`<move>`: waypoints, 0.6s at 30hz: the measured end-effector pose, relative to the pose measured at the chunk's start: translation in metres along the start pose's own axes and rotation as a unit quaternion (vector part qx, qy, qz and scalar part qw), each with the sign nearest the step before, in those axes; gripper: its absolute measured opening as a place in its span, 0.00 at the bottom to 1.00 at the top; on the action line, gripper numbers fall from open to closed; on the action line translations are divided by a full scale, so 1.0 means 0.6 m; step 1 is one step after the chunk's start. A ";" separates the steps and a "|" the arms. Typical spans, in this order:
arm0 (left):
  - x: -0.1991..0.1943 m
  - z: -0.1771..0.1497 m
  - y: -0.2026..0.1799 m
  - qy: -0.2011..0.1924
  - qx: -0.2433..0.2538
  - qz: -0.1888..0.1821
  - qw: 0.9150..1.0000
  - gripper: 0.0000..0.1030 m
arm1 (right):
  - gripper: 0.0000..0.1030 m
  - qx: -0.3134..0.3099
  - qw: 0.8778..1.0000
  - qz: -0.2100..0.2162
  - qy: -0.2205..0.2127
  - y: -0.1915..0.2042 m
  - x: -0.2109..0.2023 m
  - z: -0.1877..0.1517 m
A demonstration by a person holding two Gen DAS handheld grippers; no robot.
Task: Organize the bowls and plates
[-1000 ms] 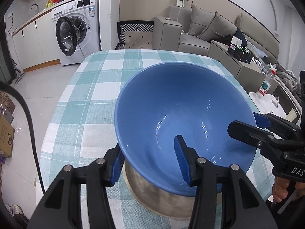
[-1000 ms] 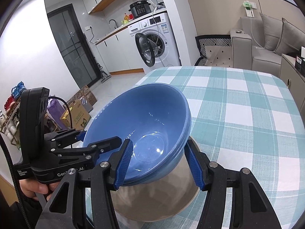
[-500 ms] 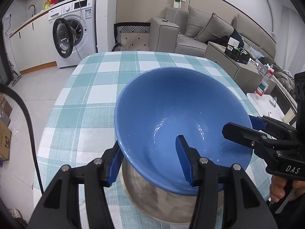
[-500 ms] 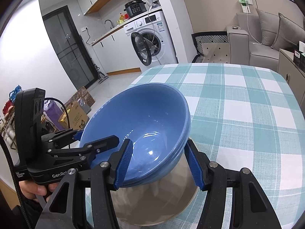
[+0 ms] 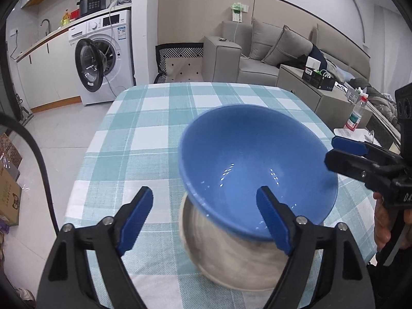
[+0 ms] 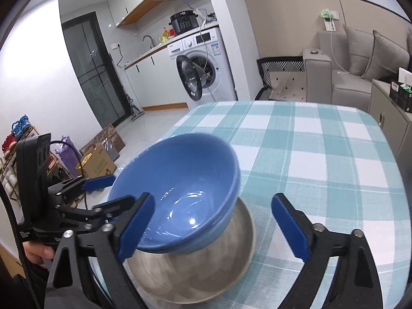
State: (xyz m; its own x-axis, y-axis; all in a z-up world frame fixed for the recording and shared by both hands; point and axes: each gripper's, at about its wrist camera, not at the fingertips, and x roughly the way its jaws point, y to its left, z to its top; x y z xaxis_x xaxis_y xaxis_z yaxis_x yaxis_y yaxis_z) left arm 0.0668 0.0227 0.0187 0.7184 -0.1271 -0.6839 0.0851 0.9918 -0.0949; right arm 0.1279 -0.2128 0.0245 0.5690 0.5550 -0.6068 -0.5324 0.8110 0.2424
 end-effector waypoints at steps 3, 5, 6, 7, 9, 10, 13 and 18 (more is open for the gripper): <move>-0.018 -0.007 0.015 -0.012 -0.004 0.012 1.000 0.94 | 0.99 -0.010 1.000 0.000 -0.008 -0.006 -0.009 -0.003; -0.026 -0.011 0.025 -0.018 -0.010 0.013 1.000 1.00 | 0.99 -0.017 1.000 -0.001 -0.013 -0.008 -0.014 -0.006; -0.032 -0.014 0.031 -0.025 -0.015 0.015 0.999 1.00 | 0.99 -0.019 1.000 0.000 -0.017 -0.008 -0.017 -0.008; -0.038 -0.019 0.036 -0.035 -0.020 0.018 0.999 1.00 | 0.99 -0.023 1.000 0.000 -0.021 -0.008 -0.020 -0.010; -0.047 -0.030 0.043 -0.054 -0.028 0.029 0.998 1.00 | 0.99 -0.030 0.999 0.001 -0.033 -0.007 -0.029 -0.015; -0.048 -0.035 0.047 -0.058 -0.030 0.031 0.997 1.00 | 0.99 -0.034 0.999 0.001 -0.041 -0.007 -0.035 -0.019; -0.051 -0.051 0.057 -0.063 -0.037 0.036 0.997 1.00 | 0.99 -0.041 0.997 0.002 -0.062 -0.007 -0.052 -0.027; -0.049 -0.074 0.058 -0.080 -0.028 0.058 0.995 1.00 | 1.00 -0.049 0.995 0.001 -0.091 -0.008 -0.077 -0.047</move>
State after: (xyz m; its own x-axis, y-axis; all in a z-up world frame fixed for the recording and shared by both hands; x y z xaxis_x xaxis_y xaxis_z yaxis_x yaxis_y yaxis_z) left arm 0.0179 0.0605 0.0036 0.8225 -0.0045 -0.5687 -0.0399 0.9971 -0.0655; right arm 0.0864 -0.2473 0.0300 0.6675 0.5874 -0.4576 -0.5869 0.7933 0.1620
